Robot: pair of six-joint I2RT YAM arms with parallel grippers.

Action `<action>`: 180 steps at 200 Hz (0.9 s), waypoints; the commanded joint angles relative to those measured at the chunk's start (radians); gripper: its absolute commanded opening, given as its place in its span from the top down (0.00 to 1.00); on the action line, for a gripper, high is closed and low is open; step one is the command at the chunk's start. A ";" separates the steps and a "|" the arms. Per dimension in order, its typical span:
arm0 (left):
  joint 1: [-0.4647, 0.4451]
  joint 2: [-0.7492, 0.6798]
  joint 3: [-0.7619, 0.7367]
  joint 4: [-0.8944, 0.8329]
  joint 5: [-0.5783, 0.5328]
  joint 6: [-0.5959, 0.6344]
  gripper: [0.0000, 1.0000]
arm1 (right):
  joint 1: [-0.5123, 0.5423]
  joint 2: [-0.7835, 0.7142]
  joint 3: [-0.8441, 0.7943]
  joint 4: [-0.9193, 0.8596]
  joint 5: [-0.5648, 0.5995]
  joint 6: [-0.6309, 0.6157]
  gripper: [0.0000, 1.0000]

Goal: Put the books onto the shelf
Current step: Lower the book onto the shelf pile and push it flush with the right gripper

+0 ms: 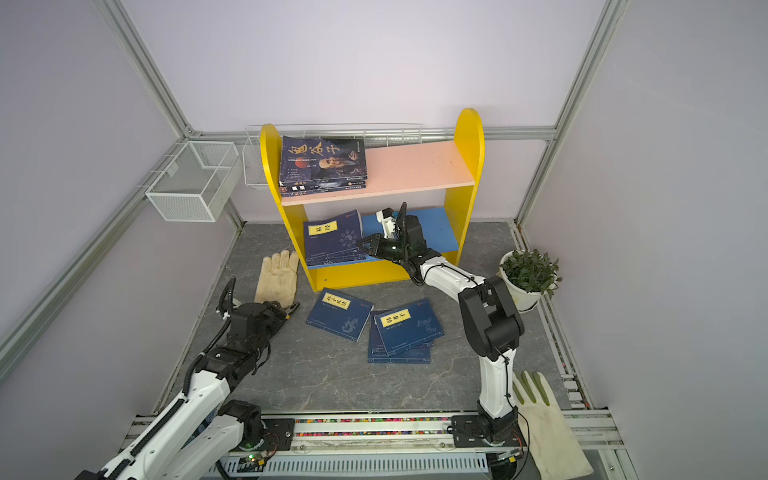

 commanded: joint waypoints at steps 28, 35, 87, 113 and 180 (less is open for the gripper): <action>0.005 0.007 0.010 -0.005 -0.002 -0.018 0.21 | 0.011 0.033 0.033 0.029 0.007 0.010 0.88; 0.004 0.006 0.009 -0.003 -0.003 -0.017 0.21 | 0.012 0.035 0.034 0.026 0.006 0.005 0.87; 0.006 0.018 0.011 0.004 0.005 -0.014 0.21 | 0.029 0.001 0.088 -0.189 0.093 -0.127 0.62; 0.006 0.020 0.011 0.008 0.009 -0.013 0.21 | 0.056 -0.017 0.177 -0.431 0.225 -0.285 0.53; 0.007 0.034 0.017 0.013 0.015 -0.010 0.22 | 0.088 0.016 0.326 -0.673 0.434 -0.438 0.32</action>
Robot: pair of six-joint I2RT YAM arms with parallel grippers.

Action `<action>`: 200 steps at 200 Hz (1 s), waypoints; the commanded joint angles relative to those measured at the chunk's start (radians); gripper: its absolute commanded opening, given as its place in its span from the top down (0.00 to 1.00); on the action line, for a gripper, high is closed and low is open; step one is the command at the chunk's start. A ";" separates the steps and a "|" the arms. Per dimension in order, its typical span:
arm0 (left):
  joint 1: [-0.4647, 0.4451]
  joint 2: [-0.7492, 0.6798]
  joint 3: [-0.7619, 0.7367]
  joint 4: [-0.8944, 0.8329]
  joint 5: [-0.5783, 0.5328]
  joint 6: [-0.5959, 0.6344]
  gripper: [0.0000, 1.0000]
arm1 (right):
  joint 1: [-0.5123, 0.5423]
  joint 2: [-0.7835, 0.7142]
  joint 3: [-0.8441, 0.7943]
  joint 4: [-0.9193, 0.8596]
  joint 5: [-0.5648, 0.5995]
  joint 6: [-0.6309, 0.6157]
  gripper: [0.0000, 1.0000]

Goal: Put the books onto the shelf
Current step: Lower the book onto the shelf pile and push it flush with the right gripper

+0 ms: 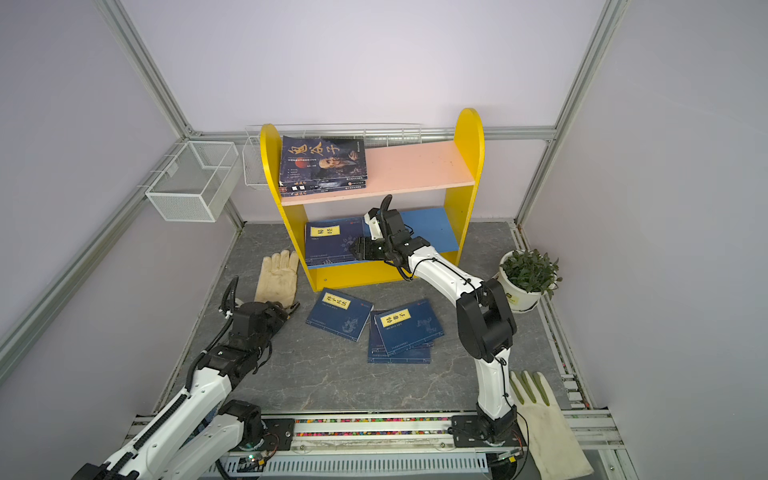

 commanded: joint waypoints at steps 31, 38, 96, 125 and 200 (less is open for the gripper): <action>0.006 0.009 0.022 0.009 0.007 -0.003 0.22 | 0.004 0.014 0.064 -0.070 0.078 -0.100 0.32; 0.006 0.013 0.024 0.009 0.009 -0.002 0.22 | 0.004 0.015 0.063 -0.068 0.076 -0.103 0.34; 0.007 0.045 0.036 0.022 0.023 0.009 0.22 | 0.006 0.039 0.079 -0.056 0.068 -0.117 0.58; 0.007 0.052 0.042 0.022 0.024 0.015 0.22 | 0.005 0.059 0.096 -0.050 0.063 -0.121 0.68; 0.006 0.079 0.051 0.046 0.047 0.050 0.22 | 0.006 0.077 0.102 -0.031 0.063 -0.115 0.67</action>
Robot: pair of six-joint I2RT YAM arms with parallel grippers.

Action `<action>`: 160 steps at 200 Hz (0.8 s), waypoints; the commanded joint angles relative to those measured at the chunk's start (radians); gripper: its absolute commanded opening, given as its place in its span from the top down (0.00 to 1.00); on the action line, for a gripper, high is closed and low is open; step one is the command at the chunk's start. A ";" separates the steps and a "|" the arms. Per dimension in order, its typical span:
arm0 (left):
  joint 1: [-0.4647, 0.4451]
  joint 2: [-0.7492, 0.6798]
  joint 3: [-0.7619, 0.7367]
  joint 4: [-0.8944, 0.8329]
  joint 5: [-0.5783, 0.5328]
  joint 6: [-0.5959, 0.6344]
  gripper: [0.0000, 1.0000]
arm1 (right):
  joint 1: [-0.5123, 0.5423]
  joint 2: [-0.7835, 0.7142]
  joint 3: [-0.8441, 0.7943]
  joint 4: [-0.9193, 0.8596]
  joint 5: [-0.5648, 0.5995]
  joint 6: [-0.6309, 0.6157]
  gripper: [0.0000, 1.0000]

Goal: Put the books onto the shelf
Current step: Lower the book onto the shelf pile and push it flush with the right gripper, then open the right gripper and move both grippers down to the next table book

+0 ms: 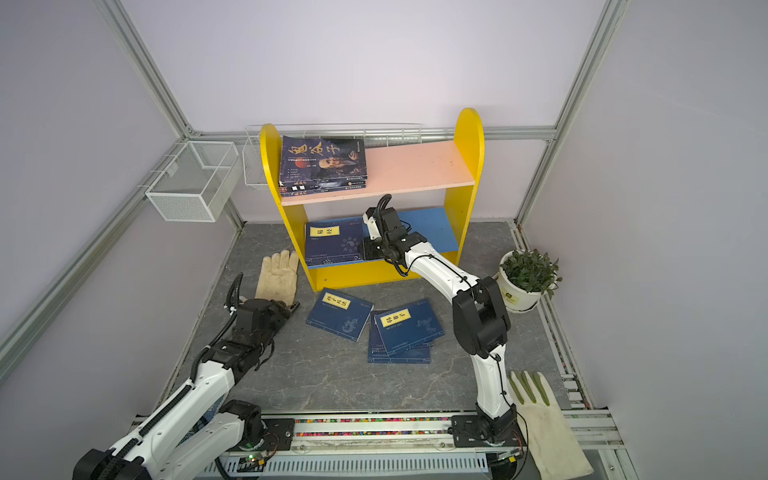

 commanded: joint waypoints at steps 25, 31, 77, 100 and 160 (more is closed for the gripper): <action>0.006 0.032 0.047 0.016 0.020 0.050 0.22 | 0.003 0.015 0.031 0.055 0.017 -0.022 0.66; 0.005 0.036 0.050 0.017 0.024 0.056 0.22 | 0.004 0.014 0.033 0.057 0.022 -0.025 0.65; 0.005 0.078 0.061 0.074 0.093 0.145 0.23 | -0.002 -0.107 -0.084 0.109 0.117 -0.035 0.38; -0.005 0.137 0.083 0.116 0.150 0.213 0.23 | -0.013 -0.251 -0.247 0.162 0.178 -0.030 0.31; -0.224 0.397 0.259 0.216 0.285 0.525 0.23 | -0.148 -0.565 -0.725 0.003 0.119 0.108 0.28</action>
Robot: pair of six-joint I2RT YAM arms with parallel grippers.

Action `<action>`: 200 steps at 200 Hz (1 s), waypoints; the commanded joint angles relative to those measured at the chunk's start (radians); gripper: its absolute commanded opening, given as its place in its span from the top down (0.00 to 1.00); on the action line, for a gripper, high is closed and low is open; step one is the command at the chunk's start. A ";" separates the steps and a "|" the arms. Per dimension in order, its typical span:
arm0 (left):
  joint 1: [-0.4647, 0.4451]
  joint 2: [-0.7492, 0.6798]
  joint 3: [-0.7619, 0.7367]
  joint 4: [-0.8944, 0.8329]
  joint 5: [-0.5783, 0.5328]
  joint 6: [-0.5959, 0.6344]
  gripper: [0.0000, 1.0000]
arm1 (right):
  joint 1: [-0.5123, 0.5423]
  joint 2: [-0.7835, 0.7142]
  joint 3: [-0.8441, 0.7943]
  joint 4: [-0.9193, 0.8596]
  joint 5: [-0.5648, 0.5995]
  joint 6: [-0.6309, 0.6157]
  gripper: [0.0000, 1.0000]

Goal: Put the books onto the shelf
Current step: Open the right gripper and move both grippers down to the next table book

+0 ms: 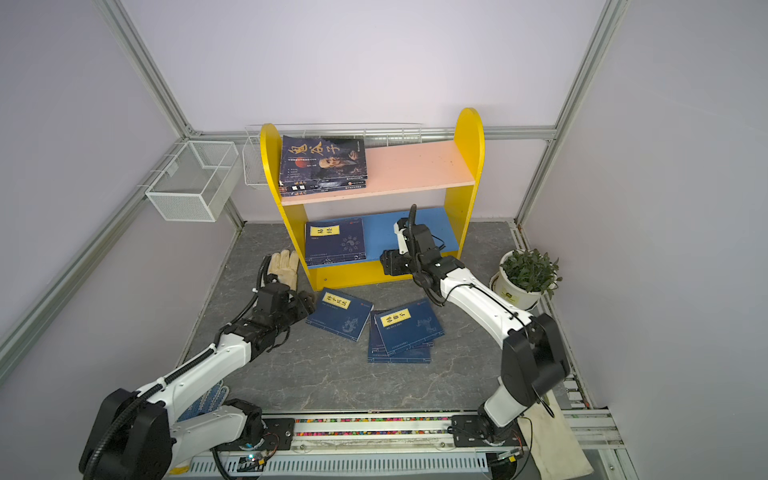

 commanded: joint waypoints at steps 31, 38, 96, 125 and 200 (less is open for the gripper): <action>-0.215 0.237 0.233 0.037 0.170 0.354 0.22 | -0.201 -0.149 -0.404 -0.157 -0.145 0.140 0.28; -0.233 0.273 0.264 0.019 0.195 0.384 0.22 | -0.222 -0.165 -0.440 -0.172 -0.160 0.145 0.28; -0.321 0.515 0.433 -0.111 0.311 0.511 0.26 | -0.357 -0.195 -0.591 -0.187 -0.333 0.155 0.32; -0.321 0.564 0.488 -0.194 0.318 0.531 0.36 | -0.388 -0.165 -0.615 -0.124 -0.426 0.154 0.39; -0.321 0.640 0.520 -0.245 0.346 0.560 0.47 | -0.398 -0.108 -0.628 0.050 -0.532 0.161 0.62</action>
